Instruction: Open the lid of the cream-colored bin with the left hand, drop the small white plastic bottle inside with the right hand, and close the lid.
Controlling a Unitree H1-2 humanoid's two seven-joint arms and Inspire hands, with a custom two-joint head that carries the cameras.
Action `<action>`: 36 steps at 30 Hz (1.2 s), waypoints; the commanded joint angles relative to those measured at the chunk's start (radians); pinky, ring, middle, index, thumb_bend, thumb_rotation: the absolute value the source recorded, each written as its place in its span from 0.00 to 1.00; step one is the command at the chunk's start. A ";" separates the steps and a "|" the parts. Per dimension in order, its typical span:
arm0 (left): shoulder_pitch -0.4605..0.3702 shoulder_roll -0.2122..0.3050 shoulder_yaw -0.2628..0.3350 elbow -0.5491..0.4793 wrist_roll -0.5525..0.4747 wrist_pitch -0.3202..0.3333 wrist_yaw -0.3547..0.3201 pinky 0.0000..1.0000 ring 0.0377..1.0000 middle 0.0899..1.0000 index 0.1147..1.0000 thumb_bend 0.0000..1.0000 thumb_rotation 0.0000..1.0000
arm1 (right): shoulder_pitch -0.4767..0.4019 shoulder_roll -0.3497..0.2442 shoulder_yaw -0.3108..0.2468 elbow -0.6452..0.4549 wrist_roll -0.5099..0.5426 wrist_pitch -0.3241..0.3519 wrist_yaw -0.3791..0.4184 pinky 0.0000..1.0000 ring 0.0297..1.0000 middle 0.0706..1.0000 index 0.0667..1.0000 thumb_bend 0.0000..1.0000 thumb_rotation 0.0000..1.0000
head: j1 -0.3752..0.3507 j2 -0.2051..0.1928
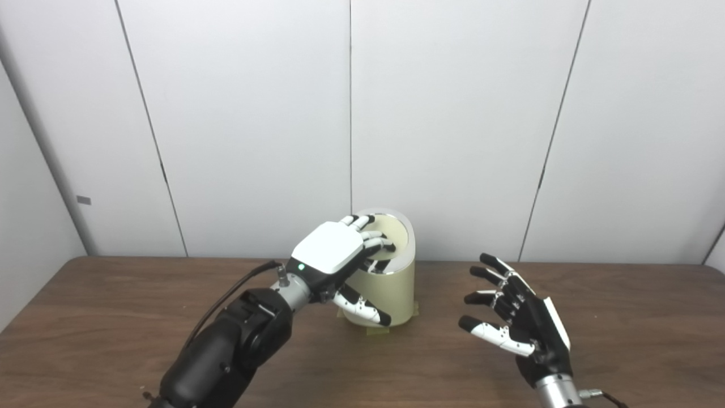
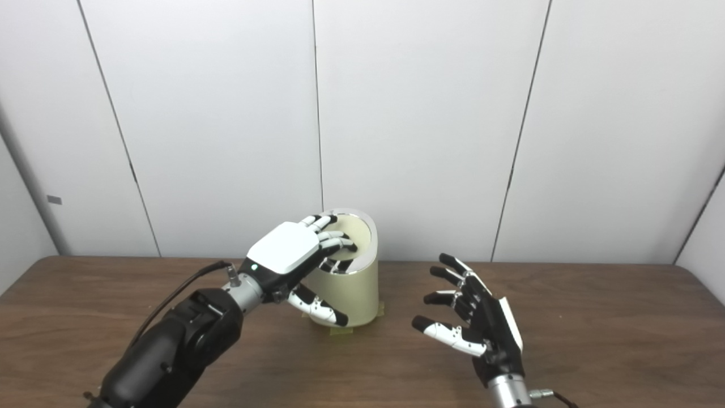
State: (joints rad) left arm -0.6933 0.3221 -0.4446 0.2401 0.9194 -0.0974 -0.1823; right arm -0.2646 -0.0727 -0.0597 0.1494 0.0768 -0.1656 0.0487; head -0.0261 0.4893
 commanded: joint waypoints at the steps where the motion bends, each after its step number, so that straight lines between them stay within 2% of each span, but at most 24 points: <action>1: -0.018 0.014 -0.002 0.050 -0.001 0.022 -0.028 1.00 1.00 0.87 0.85 1.00 0.50 | -0.032 0.002 -0.003 -0.038 0.006 -0.011 -0.003 0.61 0.54 0.75 0.80 0.87 0.18 | -0.001 0.002; 6: -0.013 0.013 0.007 0.056 -0.044 0.038 -0.049 1.00 1.00 0.87 0.86 1.00 0.51 | -0.027 0.002 -0.003 -0.051 0.003 0.004 -0.007 0.63 0.57 0.76 0.80 0.88 0.20 | -0.001 0.003; 10: 0.002 0.021 0.034 0.014 -0.092 0.038 -0.042 1.00 1.00 0.87 0.85 1.00 0.52 | -0.029 0.000 -0.005 -0.047 0.011 0.003 -0.005 0.65 0.58 0.76 0.80 0.89 0.19 | -0.001 0.003; 14: 0.039 0.019 0.102 -0.088 -0.152 0.047 -0.019 1.00 1.00 0.85 0.83 1.00 0.49 | -0.028 -0.001 -0.003 -0.052 -0.005 0.002 -0.011 0.67 0.58 0.76 0.79 0.88 0.20 | 0.001 0.002; 21: 0.141 -0.015 0.256 -0.255 -0.305 0.034 0.050 1.00 0.95 0.82 0.80 0.88 0.46 | -0.029 -0.005 -0.008 -0.038 0.011 -0.005 -0.004 0.69 0.60 0.76 0.79 0.88 0.20 | 0.011 0.001; 23: 0.166 -0.024 0.283 -0.287 -0.320 0.034 0.065 0.88 0.91 0.81 0.79 0.85 0.46 | -0.030 -0.008 -0.008 -0.034 0.010 -0.010 -0.004 0.69 0.60 0.76 0.79 0.88 0.20 | 0.013 0.001; 24: 0.187 -0.031 0.301 -0.305 -0.326 0.024 0.088 0.86 0.90 0.81 0.79 0.85 0.45 | -0.029 -0.008 -0.007 -0.038 0.006 -0.006 -0.006 0.69 0.60 0.76 0.80 0.88 0.20 | 0.014 0.001; 26: 0.222 -0.047 0.331 -0.336 -0.336 0.017 0.128 0.75 0.84 0.79 0.77 0.81 0.39 | -0.027 -0.007 -0.006 -0.045 0.001 0.000 -0.010 0.68 0.59 0.76 0.79 0.87 0.20 | 0.016 0.001; 29: 0.272 -0.070 0.370 -0.358 -0.345 -0.001 0.191 0.70 0.80 0.78 0.77 0.76 0.38 | -0.027 -0.010 -0.005 -0.046 0.000 -0.001 -0.007 0.67 0.59 0.76 0.79 0.86 0.20 | 0.020 0.001; 32: 0.318 -0.096 0.411 -0.365 -0.393 0.000 0.229 0.72 0.81 0.79 0.78 0.73 0.34 | -0.029 -0.012 -0.007 -0.034 0.001 -0.009 -0.005 0.68 0.60 0.76 0.79 0.86 0.20 | 0.021 0.000; 34: 0.353 -0.117 0.446 -0.365 -0.461 0.003 0.238 0.78 0.82 0.79 0.80 0.73 0.28 | -0.028 -0.012 -0.007 -0.036 0.004 -0.010 -0.005 0.69 0.60 0.76 0.79 0.86 0.20 | 0.022 0.001; 36: 0.374 -0.129 0.469 -0.359 -0.520 -0.004 0.236 0.77 0.81 0.79 0.81 0.73 0.25 | -0.028 -0.012 -0.008 -0.036 0.004 -0.011 -0.005 0.69 0.60 0.76 0.79 0.86 0.20 | 0.024 0.001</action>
State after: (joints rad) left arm -0.2929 0.1904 0.0073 -0.0871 0.4436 -0.0793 0.0334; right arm -0.2579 -0.0786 -0.0623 0.1423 0.0761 -0.1480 0.0420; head -0.0015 0.4893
